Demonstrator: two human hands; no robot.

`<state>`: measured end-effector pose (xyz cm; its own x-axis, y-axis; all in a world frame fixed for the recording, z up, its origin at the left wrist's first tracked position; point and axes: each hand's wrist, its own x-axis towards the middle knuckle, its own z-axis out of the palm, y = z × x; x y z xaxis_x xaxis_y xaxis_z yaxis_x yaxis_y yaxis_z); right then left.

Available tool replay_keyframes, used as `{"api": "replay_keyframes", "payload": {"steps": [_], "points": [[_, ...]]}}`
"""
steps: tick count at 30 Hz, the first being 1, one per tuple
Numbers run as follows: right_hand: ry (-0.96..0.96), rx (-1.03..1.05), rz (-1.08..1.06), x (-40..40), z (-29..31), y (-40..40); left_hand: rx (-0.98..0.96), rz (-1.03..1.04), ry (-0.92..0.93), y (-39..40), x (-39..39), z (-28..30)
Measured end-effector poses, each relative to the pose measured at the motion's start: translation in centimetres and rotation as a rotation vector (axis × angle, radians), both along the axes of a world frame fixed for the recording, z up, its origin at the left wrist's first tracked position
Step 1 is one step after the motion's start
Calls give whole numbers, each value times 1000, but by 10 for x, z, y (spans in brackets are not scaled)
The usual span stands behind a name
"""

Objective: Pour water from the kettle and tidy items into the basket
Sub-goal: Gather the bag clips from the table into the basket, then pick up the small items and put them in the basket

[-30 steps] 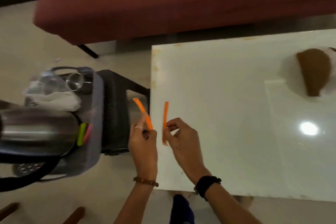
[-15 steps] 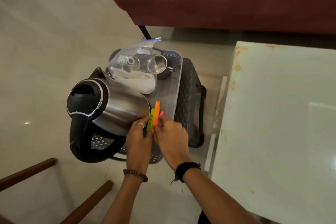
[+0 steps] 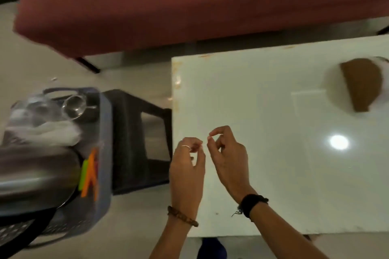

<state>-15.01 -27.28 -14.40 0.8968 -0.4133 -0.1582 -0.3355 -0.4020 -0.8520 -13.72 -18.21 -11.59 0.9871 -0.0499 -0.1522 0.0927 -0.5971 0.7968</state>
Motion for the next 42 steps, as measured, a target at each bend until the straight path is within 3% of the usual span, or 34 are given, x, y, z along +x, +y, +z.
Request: {"api": "replay_keyframes", "payload": {"steps": [9, 17, 20, 23, 27, 32, 35, 38, 42], "points": [[40, -121, -393, -125, -3, -269, -50, -439, 81, -277, -78, -13], [183, -83, -623, -247, -19, -470, 63, -774, 103, -498, -171, -41], [253, -59, -625, -275, -28, -510, 149, -896, -9, -551, -177, -52], [333, -32, -459, -290, -39, -530, 271, -1024, -151, -596, -167, -64], [483, -188, -221, -292, -55, -527, 440, -1115, -114, -621, -151, -82], [483, -245, -180, -289, -69, -529, 468, -1128, -98, -624, -144, -98], [455, -235, -216, -287, -71, -531, 364, -1000, -17, -618, -145, -101], [390, -81, -391, -280, -63, -523, 135, -711, 154, -596, -149, -91], [260, 162, -542, -258, -49, -495, -43, -524, 273, -539, -146, -68]]}}
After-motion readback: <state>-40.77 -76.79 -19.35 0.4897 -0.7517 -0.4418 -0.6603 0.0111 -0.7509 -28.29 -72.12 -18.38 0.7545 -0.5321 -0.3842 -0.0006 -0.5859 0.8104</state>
